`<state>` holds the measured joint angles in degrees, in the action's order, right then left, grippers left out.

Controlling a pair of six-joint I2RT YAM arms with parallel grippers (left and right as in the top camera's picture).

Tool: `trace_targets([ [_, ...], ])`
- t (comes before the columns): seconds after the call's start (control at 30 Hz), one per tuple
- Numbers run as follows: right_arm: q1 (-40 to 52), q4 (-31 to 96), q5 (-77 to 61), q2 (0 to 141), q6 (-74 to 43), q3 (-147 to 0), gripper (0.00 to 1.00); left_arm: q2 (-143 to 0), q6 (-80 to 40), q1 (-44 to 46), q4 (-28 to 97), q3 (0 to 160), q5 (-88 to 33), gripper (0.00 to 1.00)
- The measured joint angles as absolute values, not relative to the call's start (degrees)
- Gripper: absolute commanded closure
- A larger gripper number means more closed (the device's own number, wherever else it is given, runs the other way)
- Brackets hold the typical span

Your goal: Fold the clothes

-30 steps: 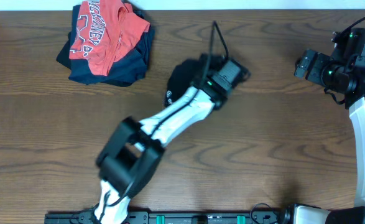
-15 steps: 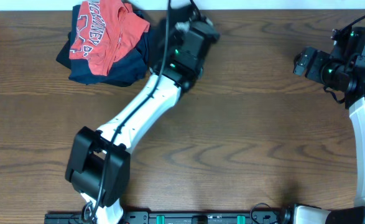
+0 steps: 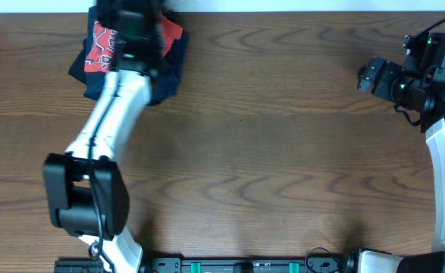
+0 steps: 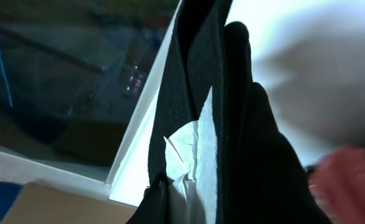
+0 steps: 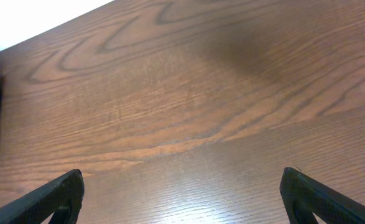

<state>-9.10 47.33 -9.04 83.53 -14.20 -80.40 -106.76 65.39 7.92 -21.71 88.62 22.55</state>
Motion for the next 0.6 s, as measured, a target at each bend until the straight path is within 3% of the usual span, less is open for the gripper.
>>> trace_targets([
  [0.2, -9.1, 46.87, -9.04, 83.53, -14.2, -80.4, 0.02, -111.37, 66.63, 0.45, -27.75, 90.21, 14.98, 0.94],
  [0.6, -9.1, 46.61, -9.04, 83.53, -13.39, -80.4, 0.03, -123.72, 66.96, -5.23, -22.0, 97.8, 9.45, 0.94],
])
